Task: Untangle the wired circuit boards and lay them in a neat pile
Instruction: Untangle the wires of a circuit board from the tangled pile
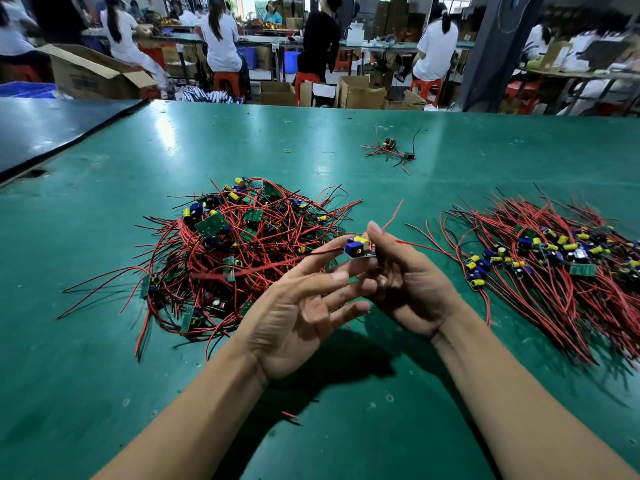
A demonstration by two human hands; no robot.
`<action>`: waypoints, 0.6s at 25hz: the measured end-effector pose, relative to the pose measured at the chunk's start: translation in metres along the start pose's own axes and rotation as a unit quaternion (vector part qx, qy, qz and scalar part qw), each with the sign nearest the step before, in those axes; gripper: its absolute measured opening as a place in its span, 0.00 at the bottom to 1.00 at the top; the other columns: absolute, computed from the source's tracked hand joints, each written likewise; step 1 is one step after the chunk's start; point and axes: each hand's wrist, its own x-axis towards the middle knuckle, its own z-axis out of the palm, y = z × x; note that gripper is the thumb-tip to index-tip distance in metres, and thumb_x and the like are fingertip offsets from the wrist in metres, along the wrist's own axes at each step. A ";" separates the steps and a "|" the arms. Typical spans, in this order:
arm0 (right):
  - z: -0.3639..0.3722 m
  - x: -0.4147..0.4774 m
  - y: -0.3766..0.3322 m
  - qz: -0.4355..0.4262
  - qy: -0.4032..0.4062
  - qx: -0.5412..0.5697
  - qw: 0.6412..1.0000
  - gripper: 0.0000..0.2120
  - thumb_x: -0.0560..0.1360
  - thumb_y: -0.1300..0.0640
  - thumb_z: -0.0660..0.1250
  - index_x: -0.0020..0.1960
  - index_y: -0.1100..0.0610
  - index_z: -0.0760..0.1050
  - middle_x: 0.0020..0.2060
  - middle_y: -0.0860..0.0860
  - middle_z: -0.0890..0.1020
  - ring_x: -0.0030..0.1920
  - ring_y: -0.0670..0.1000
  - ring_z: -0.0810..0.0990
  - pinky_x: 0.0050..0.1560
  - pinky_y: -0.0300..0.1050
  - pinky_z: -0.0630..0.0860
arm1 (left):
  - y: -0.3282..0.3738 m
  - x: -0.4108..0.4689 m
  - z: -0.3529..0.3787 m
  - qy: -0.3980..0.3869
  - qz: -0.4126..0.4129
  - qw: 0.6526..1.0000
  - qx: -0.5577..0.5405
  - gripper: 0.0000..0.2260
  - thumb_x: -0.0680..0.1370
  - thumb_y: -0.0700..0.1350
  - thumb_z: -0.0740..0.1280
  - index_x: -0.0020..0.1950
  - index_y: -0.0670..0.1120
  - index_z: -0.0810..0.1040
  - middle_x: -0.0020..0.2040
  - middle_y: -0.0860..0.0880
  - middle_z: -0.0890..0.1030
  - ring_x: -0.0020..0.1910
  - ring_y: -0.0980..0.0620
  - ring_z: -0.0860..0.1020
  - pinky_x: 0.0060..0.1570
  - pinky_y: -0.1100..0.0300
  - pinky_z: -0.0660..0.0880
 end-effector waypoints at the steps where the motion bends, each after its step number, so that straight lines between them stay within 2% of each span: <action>1: 0.000 -0.002 0.000 0.003 -0.017 0.007 1.000 0.12 0.67 0.44 0.74 0.41 0.53 0.82 0.31 0.45 0.80 0.25 0.40 0.74 0.25 0.30 0.70 | 0.001 -0.001 0.000 -0.011 -0.012 1.000 -0.018 0.13 0.72 0.38 0.68 0.54 0.49 0.85 0.53 0.42 0.84 0.45 0.47 0.84 0.43 0.56 0.81; 3: 0.001 -0.005 0.001 0.009 -0.056 0.007 0.998 0.12 0.66 0.44 0.78 0.39 0.53 0.83 0.35 0.48 0.82 0.28 0.43 0.77 0.28 0.34 0.75 | 0.002 0.000 0.002 0.005 -0.037 0.999 -0.017 0.08 0.75 0.45 0.67 0.48 0.48 0.86 0.49 0.42 0.85 0.40 0.48 0.84 0.41 0.56 0.81; 5: 0.000 -0.004 0.003 0.022 -0.063 -0.011 0.998 0.17 0.61 0.45 0.83 0.38 0.54 0.81 0.38 0.54 0.79 0.31 0.47 0.76 0.29 0.38 0.76 | 0.001 0.000 0.005 0.032 -0.051 0.997 0.044 0.10 0.74 0.52 0.67 0.44 0.49 0.86 0.44 0.44 0.85 0.36 0.50 0.83 0.38 0.58 0.81; 7: -0.001 -0.002 0.004 0.035 -0.038 -0.051 0.997 0.17 0.62 0.45 0.82 0.37 0.54 0.79 0.35 0.53 0.75 0.30 0.48 0.73 0.29 0.39 0.76 | -0.003 0.001 0.006 0.058 -0.033 0.994 0.088 0.07 0.71 0.49 0.71 0.44 0.47 0.82 0.42 0.45 0.84 0.35 0.50 0.83 0.37 0.59 0.81; 9: -0.001 0.001 0.004 0.041 -0.005 -0.078 0.996 0.14 0.64 0.45 0.78 0.37 0.53 0.78 0.32 0.49 0.75 0.29 0.46 0.74 0.30 0.39 0.77 | -0.007 0.002 0.005 0.097 0.006 0.989 0.115 0.10 0.67 0.43 0.74 0.44 0.45 0.76 0.40 0.44 0.83 0.35 0.49 0.83 0.36 0.59 0.81; 11: -0.002 0.003 0.004 0.043 0.018 -0.081 0.996 0.13 0.63 0.46 0.78 0.37 0.53 0.77 0.31 0.48 0.75 0.29 0.45 0.75 0.32 0.39 0.78 | -0.011 0.003 0.003 0.144 0.048 0.975 0.164 0.12 0.66 0.41 0.75 0.44 0.44 0.74 0.38 0.43 0.83 0.34 0.48 0.81 0.37 0.57 0.80; 13: -0.003 0.003 0.006 0.030 0.030 -0.142 0.989 0.13 0.63 0.47 0.79 0.37 0.52 0.79 0.31 0.49 0.77 0.30 0.46 0.75 0.32 0.39 0.75 | -0.014 0.003 0.002 0.172 0.076 0.961 0.204 0.11 0.69 0.38 0.75 0.44 0.42 0.75 0.38 0.38 0.81 0.36 0.45 0.81 0.39 0.53 0.80; 15: -0.002 0.003 0.008 0.010 0.057 -0.245 0.968 0.10 0.67 0.49 0.79 0.36 0.51 0.80 0.31 0.49 0.78 0.30 0.46 0.72 0.30 0.39 0.67 | -0.015 0.002 0.002 0.196 0.092 0.946 0.243 0.10 0.70 0.35 0.75 0.46 0.39 0.75 0.42 0.29 0.80 0.41 0.40 0.81 0.42 0.45 0.80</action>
